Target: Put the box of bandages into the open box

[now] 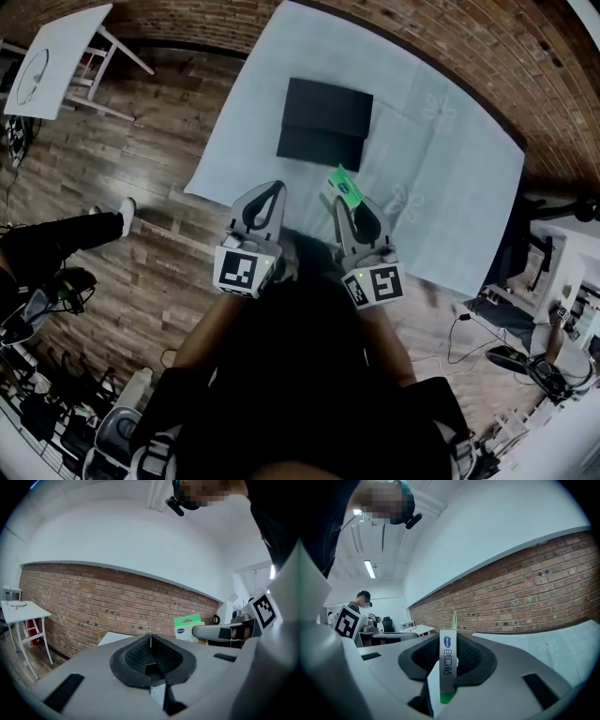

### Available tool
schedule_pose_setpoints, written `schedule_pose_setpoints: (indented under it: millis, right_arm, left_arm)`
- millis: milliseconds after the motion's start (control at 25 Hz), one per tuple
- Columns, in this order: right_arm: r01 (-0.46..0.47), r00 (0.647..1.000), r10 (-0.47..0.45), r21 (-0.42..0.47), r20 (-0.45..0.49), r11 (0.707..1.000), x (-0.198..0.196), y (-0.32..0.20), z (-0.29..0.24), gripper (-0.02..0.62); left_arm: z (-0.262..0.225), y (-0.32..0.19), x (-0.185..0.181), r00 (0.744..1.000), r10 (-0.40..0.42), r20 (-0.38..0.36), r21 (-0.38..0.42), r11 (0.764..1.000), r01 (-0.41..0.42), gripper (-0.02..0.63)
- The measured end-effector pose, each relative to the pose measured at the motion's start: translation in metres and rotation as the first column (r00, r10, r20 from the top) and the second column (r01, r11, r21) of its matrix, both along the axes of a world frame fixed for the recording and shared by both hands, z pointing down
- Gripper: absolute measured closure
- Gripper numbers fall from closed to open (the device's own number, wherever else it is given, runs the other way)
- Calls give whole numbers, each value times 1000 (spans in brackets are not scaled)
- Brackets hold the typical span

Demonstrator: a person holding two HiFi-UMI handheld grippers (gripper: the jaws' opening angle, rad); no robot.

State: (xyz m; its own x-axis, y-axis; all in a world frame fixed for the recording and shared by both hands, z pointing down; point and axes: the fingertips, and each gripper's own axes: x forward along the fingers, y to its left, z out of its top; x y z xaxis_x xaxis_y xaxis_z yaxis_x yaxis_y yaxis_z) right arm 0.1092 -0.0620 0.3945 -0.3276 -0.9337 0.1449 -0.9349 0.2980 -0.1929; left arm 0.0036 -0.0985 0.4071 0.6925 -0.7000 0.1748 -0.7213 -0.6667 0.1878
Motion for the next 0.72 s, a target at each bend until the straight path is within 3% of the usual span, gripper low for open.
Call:
schedule_pose_setpoints:
  millis: [320,720]
  right_arm:
    - [40,999,-40,-50,-13,998,11,-25,29,491]
    - [96,988,-104,-73,-115,993,17,-55,71,491]
  left_arm:
    - [18,-19,16,1000,-19,6,-36,999,19,572]
    - [33,-38,27,998,-55,-2,-60,997,55,572]
